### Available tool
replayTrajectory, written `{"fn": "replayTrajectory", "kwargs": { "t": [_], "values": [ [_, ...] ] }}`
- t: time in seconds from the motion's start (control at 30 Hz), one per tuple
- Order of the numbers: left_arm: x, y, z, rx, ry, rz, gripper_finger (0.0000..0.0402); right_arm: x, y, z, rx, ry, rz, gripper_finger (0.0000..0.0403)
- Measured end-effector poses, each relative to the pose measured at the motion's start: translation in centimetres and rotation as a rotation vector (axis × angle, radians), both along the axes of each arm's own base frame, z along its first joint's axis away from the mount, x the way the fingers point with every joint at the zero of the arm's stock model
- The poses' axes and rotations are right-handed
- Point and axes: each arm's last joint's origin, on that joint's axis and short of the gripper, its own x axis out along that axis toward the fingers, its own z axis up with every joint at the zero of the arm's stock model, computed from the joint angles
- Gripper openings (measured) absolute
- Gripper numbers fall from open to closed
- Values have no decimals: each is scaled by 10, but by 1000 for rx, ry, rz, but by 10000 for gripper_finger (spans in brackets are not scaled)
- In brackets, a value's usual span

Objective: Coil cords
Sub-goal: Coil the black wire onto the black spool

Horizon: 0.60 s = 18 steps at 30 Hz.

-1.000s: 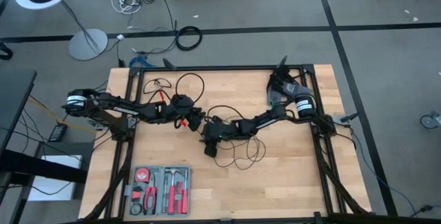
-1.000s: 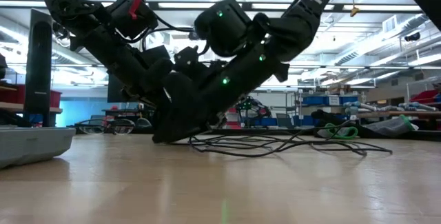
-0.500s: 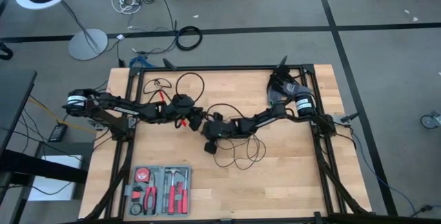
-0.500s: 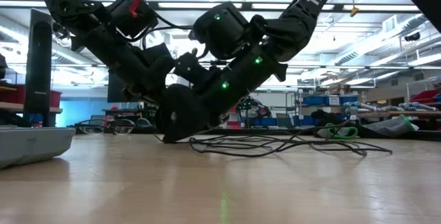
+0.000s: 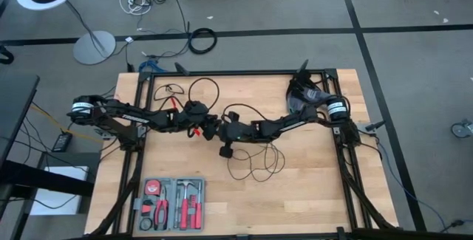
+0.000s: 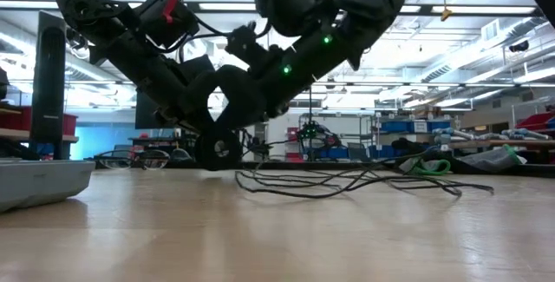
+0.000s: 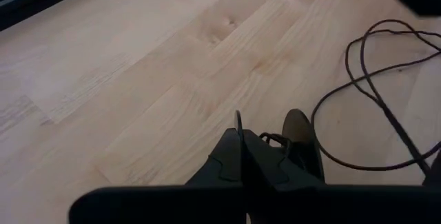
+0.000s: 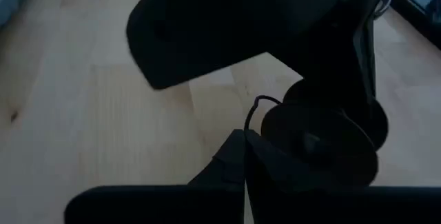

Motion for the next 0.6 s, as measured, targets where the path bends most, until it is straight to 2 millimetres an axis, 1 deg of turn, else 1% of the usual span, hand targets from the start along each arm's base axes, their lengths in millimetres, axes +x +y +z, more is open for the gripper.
{"fn": "replayTrajectory", "kwargs": {
  "t": [0.13, 0.27, 0.37, 0.5, 0.6],
  "values": [
    [0, 0, 0, -2, 5, -1, 0, -3, -8, 11, -63, 0, -63, 1],
    [-2, -1, -3, -15, 34, -13, 0, -9, -17, 14, -125, 66, -155, 0],
    [-3, -1, -4, -20, 47, -14, 0, -12, -22, 19, -130, 72, -173, 0],
    [-3, -1, -3, -31, 45, -24, 0, -19, -29, 8, -40, 163, -218, 0],
    [-2, -2, -3, -45, 29, -41, 0, -21, -31, -2, 1, 213, -246, 0]
  ]
}}
